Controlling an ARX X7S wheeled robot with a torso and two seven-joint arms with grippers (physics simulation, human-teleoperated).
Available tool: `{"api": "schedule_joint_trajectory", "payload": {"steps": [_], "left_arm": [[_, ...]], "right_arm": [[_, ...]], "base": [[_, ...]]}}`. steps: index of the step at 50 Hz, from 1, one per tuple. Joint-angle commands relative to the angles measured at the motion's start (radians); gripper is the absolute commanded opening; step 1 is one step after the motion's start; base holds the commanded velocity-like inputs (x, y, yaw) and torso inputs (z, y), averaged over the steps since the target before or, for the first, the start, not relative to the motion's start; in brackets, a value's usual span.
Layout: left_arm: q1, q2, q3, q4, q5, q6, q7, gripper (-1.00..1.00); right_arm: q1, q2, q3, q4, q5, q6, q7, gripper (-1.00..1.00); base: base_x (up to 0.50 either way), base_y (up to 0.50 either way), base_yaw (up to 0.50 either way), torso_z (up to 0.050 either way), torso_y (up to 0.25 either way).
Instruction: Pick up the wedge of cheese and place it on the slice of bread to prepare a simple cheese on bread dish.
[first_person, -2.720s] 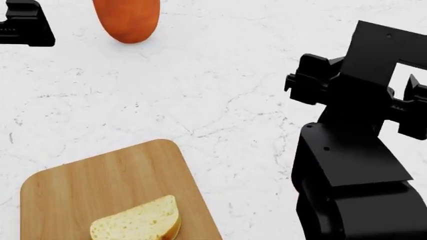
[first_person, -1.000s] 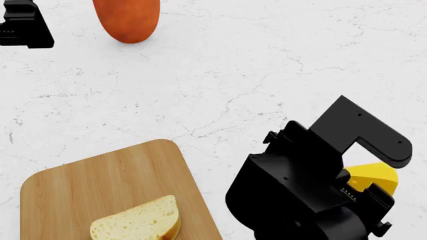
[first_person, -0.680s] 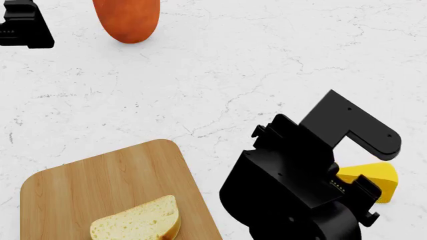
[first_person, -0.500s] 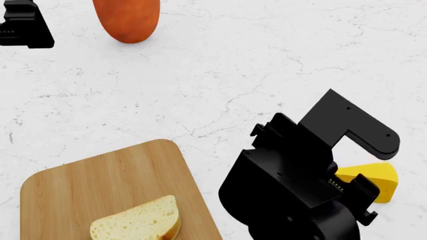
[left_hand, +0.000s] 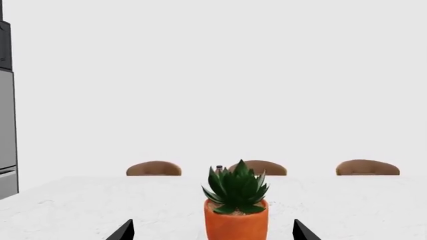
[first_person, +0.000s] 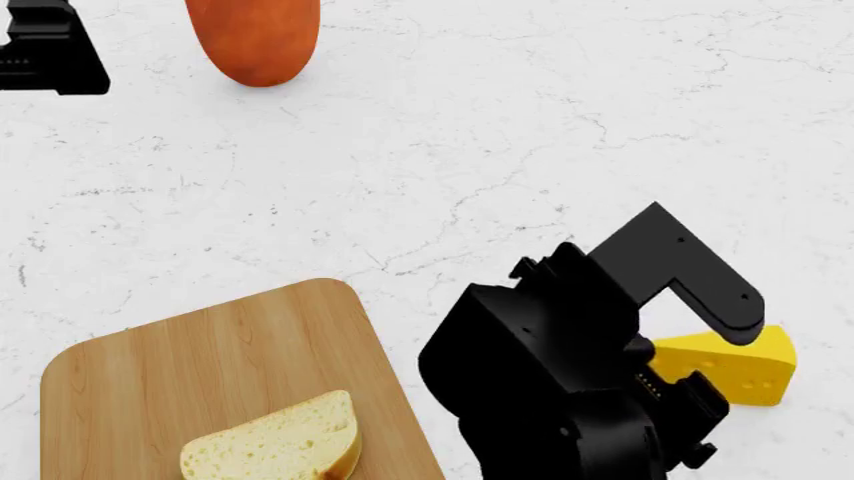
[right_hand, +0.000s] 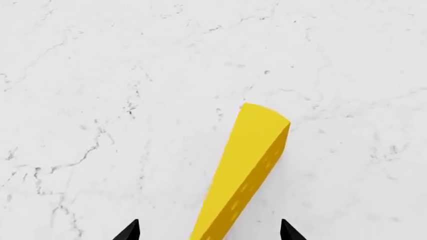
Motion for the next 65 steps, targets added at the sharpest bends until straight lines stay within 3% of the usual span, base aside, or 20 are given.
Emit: {"api": "schedule_joint_trajectory", "payload": {"steps": [1,22,36,44,52,60,61,65], "left_arm": [[0.004,0.001,-0.012,0.004,-0.01,0.01,-0.002,1.0],[0.005,0.0,-0.011,0.002,-0.017,0.023,-0.002,1.0],[0.005,-0.004,-0.004,0.002,-0.018,0.021,-0.006,1.0],[0.005,-0.006,-0.003,0.006,-0.021,0.019,-0.009,1.0],[0.005,-0.006,-0.002,0.003,-0.023,0.024,-0.008,1.0],[0.006,-0.008,-0.003,0.005,-0.026,0.026,-0.011,1.0],[0.006,-0.008,-0.003,0.004,-0.026,0.027,-0.01,1.0],[0.007,-0.008,-0.005,0.003,-0.029,0.029,-0.01,1.0]], "right_arm": [[0.054,-0.003,-0.121,0.233,0.031,-0.208,0.005,1.0],[0.16,-0.003,-0.27,0.466,0.099,-0.377,0.005,1.0],[0.145,-0.003,-0.2,0.496,0.054,-0.361,0.005,1.0],[0.148,-0.003,-0.227,0.538,0.088,-0.389,0.005,1.0],[0.171,-0.002,-0.302,0.596,0.162,-0.439,0.004,1.0],[0.23,-0.002,-0.501,0.705,0.355,-0.54,-0.025,1.0],[0.236,-0.002,-0.518,0.712,0.372,-0.546,-0.021,-1.0],[0.242,0.003,-0.567,0.699,0.419,-0.568,-0.049,-1.0]], "base": [[0.0,0.0,0.0,0.0,0.0],[0.0,0.0,0.0,0.0,0.0],[0.0,0.0,0.0,0.0,0.0],[0.0,0.0,0.0,0.0,0.0],[0.0,0.0,0.0,0.0,0.0],[0.0,0.0,0.0,0.0,0.0],[0.0,0.0,0.0,0.0,0.01],[0.0,0.0,0.0,0.0,0.0]]}}
